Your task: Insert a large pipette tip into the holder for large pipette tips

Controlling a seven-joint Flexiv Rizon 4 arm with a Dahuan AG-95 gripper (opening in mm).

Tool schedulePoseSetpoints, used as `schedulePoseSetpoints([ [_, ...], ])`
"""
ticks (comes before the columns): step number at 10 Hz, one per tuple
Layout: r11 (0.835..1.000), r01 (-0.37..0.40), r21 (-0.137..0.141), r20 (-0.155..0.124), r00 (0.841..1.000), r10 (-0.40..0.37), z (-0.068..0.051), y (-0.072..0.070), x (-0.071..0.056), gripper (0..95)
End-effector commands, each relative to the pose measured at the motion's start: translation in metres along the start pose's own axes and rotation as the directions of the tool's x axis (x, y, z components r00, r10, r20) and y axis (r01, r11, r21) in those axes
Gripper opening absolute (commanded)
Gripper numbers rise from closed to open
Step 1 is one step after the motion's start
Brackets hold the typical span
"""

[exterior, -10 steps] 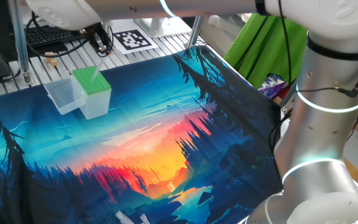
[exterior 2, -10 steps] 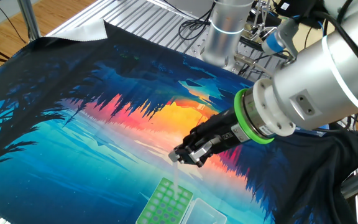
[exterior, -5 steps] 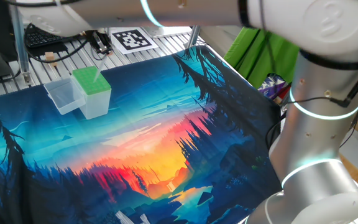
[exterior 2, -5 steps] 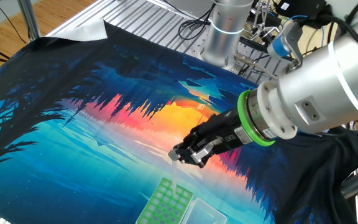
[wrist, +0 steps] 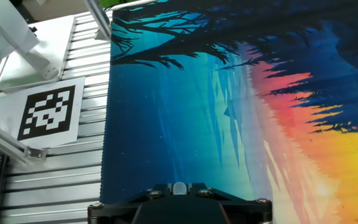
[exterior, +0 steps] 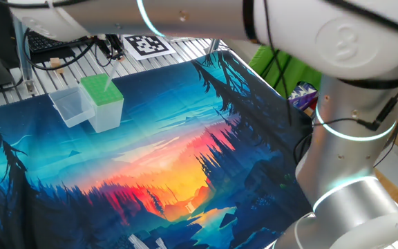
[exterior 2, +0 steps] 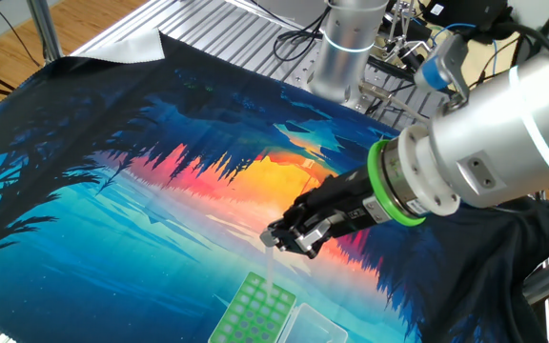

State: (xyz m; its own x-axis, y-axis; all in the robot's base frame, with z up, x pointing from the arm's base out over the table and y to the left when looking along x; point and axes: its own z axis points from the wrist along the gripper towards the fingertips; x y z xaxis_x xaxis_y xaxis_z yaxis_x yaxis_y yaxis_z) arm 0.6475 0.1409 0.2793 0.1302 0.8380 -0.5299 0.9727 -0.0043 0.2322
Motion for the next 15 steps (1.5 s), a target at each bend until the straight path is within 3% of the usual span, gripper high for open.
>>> schedulePoseSetpoints([
  [1,1.000,0.025,0.002,0.004,1.000,-0.025,-0.0008,0.0026,0.0022,0.0],
  [6,1.000,0.030,0.005,0.002,1.000,-0.031,-0.0001,0.0025,0.0016,0.0],
  [7,1.000,0.018,0.024,-0.022,1.000,-0.017,0.0007,0.0023,0.0006,0.0],
  [9,0.992,-0.036,0.120,-0.120,0.991,0.050,0.0043,0.0008,-0.0034,0.0],
  [10,0.987,-0.051,0.155,-0.140,0.987,0.073,0.0059,-0.0001,-0.0054,0.0],
  [15,0.988,-0.031,0.152,-0.139,0.989,0.053,0.0074,-0.0009,-0.0070,0.0],
])
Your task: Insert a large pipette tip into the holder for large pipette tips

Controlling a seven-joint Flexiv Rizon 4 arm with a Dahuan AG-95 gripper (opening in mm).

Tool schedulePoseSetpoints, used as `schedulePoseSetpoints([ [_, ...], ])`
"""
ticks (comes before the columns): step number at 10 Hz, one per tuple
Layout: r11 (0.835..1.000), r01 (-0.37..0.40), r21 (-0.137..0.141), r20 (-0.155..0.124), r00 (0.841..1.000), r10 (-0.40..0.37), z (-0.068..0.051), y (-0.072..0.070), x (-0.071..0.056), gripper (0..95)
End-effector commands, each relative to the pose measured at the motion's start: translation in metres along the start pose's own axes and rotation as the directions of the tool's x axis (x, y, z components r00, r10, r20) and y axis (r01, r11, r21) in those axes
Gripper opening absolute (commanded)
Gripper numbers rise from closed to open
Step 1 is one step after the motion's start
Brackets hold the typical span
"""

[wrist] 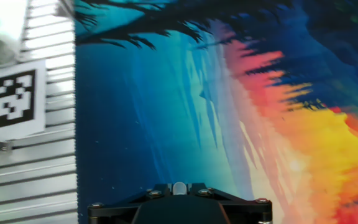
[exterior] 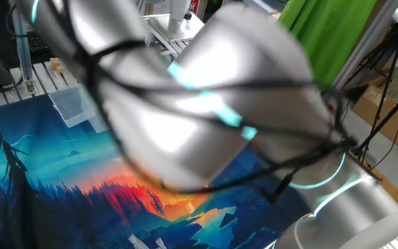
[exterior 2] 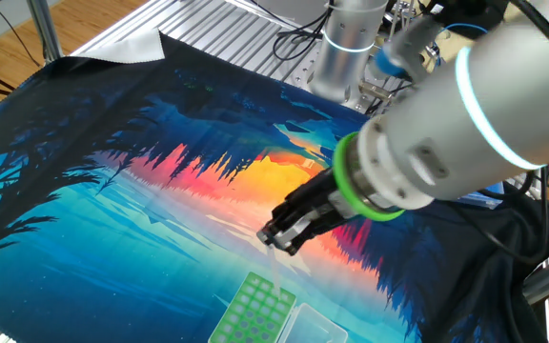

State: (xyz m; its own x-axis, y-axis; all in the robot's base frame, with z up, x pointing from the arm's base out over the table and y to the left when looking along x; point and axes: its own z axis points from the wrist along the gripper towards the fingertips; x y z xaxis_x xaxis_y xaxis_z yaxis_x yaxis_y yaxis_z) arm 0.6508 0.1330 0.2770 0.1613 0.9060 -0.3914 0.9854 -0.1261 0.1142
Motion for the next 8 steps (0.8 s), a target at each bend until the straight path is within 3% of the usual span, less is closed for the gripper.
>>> schedulePoseSetpoints([
  [1,1.000,0.009,-0.014,0.008,1.000,-0.009,0.001,-0.003,-0.002,0.0],
  [8,0.999,0.040,-0.037,0.029,0.999,-0.039,0.011,-0.006,-0.014,0.0],
])
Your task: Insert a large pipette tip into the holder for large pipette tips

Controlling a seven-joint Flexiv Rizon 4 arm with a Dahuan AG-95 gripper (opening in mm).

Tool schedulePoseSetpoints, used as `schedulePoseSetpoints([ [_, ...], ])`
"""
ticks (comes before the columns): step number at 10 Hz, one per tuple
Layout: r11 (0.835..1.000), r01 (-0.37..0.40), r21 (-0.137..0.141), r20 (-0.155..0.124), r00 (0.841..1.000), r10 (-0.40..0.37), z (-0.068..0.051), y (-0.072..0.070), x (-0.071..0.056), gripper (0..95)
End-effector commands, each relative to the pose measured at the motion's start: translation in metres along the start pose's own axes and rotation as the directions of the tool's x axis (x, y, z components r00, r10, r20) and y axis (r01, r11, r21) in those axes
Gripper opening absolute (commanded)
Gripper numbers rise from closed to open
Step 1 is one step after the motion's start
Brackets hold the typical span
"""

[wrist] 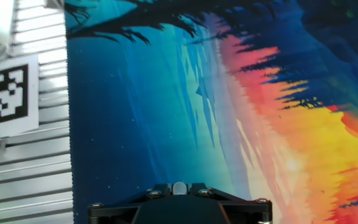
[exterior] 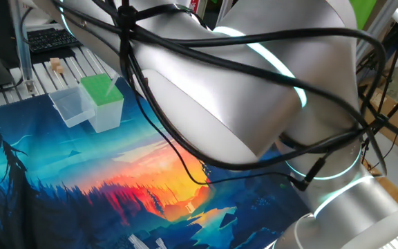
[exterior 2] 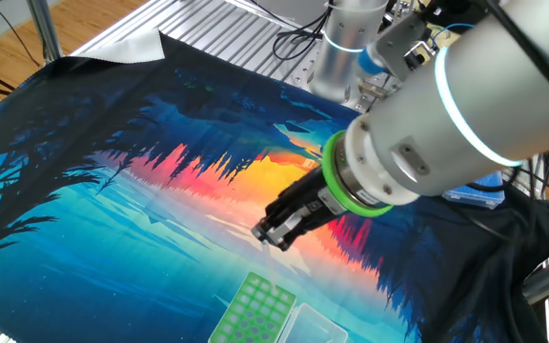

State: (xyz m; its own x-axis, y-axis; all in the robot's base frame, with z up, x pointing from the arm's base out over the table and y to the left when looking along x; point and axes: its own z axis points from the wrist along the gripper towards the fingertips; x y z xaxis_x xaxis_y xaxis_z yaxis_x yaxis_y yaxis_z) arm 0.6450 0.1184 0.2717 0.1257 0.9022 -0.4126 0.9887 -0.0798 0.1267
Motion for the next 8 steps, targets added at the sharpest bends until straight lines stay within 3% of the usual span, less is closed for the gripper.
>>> schedulePoseSetpoints([
  [1,1.000,0.003,-0.011,0.022,1.000,-0.003,0.0008,-0.0022,-0.0016,0.0],
  [2,1.000,0.001,-0.031,0.048,0.999,0.000,0.0011,-0.0023,-0.0020,0.0],
  [3,0.999,0.001,-0.037,0.055,0.998,0.001,0.0011,-0.0023,-0.0021,0.0],
  [8,0.999,-0.014,-0.044,0.053,0.998,0.017,0.0009,-0.0024,-0.0023,0.0],
])
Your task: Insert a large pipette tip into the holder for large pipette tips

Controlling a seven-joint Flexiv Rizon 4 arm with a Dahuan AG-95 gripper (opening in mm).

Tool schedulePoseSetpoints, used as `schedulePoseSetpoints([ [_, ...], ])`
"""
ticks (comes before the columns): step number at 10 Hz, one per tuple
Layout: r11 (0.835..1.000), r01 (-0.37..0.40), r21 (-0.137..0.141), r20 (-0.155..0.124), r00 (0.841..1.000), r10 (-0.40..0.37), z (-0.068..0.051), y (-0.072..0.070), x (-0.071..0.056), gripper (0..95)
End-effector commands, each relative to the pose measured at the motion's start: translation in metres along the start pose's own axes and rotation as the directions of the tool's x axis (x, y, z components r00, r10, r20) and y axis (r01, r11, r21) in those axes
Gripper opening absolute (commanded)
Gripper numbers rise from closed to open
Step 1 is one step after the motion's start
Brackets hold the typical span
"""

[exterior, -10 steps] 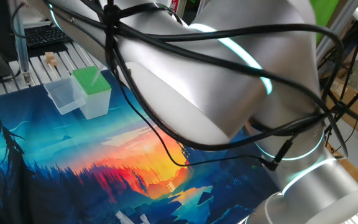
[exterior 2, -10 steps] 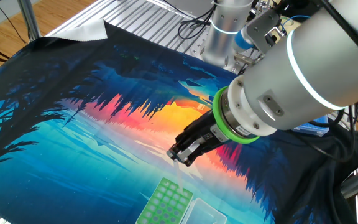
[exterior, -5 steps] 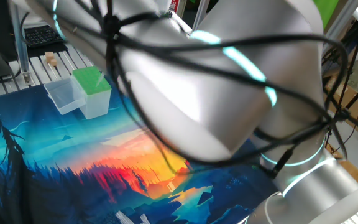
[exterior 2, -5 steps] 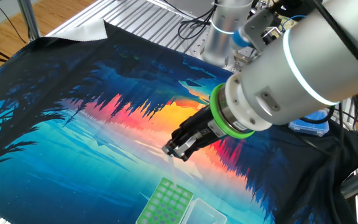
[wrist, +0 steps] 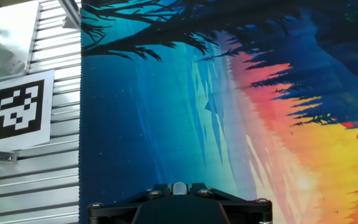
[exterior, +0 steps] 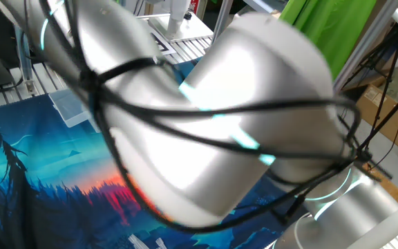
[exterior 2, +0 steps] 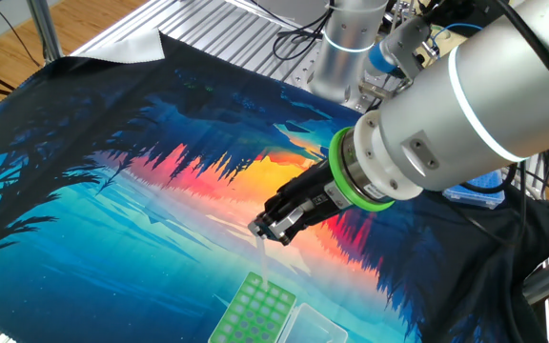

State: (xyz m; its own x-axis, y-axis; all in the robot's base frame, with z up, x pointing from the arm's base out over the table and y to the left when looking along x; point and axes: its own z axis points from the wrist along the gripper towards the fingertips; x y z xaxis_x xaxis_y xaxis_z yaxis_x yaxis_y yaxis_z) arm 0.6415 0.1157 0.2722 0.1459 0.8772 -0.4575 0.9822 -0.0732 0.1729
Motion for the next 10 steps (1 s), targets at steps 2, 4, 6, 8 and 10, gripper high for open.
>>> schedulePoseSetpoints([
  [2,1.000,-0.002,-0.006,0.019,1.000,0.002,0.0007,0.0001,-0.0008,0.0],
  [4,1.000,0.003,-0.008,0.019,1.000,-0.002,0.0016,-0.0005,-0.0022,0.0],
  [6,1.000,-0.001,-0.008,0.016,1.000,0.002,0.0017,-0.0005,-0.0023,0.0],
  [8,1.000,-0.004,-0.008,0.021,1.000,0.004,0.0017,-0.0005,-0.0022,0.0],
  [10,1.000,-0.003,-0.008,0.024,1.000,0.003,0.0020,-0.0004,-0.0017,0.0],
])
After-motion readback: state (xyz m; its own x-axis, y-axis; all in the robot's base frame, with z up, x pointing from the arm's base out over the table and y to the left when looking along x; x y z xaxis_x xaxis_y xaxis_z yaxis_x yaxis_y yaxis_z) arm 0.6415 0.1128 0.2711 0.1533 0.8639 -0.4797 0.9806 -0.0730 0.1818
